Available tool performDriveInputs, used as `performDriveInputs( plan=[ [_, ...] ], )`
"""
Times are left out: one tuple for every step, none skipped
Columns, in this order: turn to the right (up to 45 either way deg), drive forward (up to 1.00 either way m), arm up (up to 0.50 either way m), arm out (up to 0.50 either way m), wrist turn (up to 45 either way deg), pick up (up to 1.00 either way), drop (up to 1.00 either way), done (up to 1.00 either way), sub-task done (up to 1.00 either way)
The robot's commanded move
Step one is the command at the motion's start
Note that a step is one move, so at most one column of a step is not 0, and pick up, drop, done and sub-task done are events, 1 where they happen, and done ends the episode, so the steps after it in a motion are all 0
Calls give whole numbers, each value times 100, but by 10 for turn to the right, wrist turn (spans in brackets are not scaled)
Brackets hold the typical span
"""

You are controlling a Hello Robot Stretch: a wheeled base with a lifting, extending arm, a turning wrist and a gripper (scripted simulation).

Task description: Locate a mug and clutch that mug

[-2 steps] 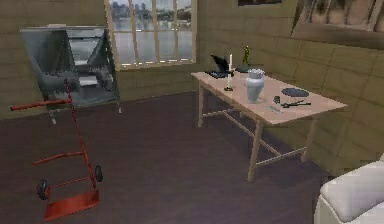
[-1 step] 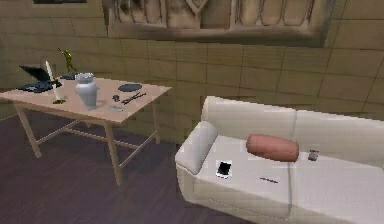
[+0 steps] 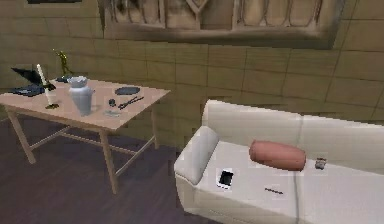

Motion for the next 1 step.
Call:
performDriveInputs(
  plan=[
    [-450,0,0,0,0,0,0,0,0]
  ],
)
